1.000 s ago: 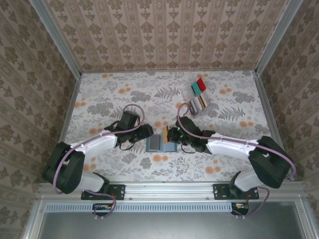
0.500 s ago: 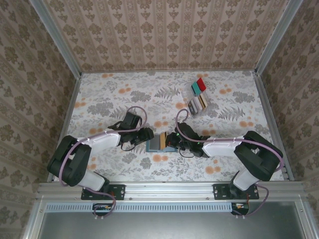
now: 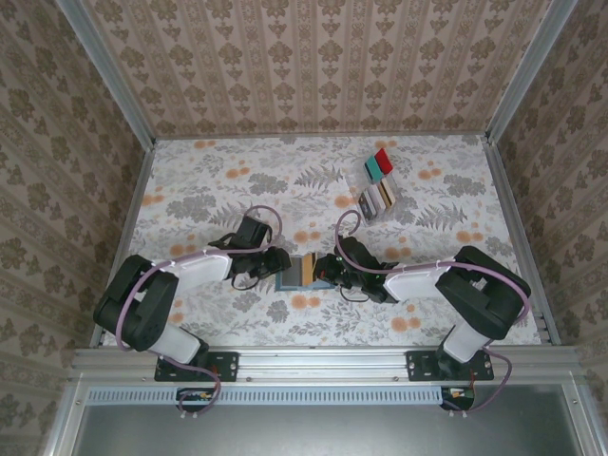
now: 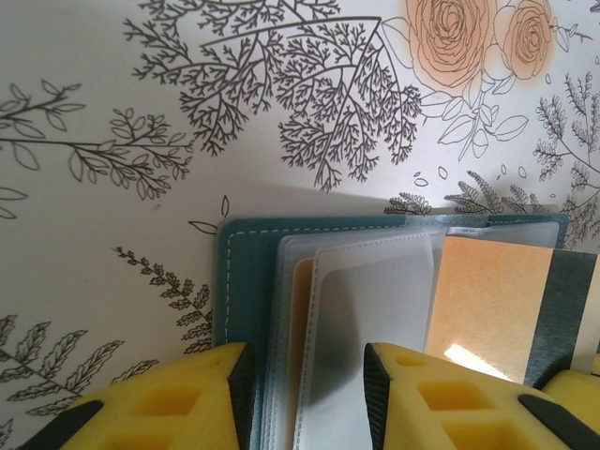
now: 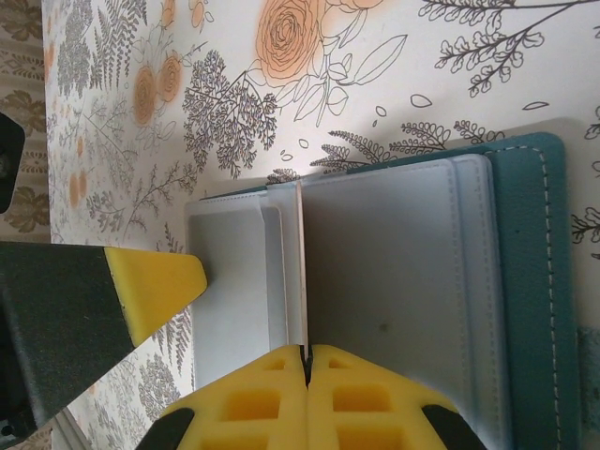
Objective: Put the credit cards into the card holder
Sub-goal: Insert the credit card into the card slot.
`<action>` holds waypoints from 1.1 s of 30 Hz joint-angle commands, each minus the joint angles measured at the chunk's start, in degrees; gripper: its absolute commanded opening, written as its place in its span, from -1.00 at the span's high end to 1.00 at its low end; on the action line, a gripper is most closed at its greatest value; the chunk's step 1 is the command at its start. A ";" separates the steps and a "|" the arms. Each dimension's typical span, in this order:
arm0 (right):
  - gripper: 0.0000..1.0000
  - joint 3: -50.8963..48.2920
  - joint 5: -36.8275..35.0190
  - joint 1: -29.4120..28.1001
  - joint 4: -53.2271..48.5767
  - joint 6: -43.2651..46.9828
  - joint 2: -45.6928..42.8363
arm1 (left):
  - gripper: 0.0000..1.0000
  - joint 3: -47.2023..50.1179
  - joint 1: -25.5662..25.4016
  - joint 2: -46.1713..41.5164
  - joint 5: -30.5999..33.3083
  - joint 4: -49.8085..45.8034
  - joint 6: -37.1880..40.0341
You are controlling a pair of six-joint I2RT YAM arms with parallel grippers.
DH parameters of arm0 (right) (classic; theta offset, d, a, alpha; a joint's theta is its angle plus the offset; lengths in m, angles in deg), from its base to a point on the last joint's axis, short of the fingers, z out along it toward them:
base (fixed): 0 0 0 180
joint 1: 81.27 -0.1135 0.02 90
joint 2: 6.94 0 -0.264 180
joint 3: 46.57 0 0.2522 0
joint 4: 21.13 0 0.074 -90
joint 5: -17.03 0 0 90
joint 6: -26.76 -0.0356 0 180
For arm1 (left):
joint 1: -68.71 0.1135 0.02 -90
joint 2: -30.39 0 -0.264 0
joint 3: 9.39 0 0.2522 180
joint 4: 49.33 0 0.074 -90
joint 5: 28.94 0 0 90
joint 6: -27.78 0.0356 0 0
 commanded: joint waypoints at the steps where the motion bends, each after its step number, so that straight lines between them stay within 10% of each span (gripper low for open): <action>1: 1.00 -0.50 -1.07 -0.14 -1.72 0.56 -2.12 | 0.25 1.00 -0.80 0.55 0.18 -0.17 0.19; 33: 1.00 -1.70 3.45 -0.27 0.62 -0.17 3.21 | 0.29 0.82 -2.52 1.74 1.37 0.22 -0.62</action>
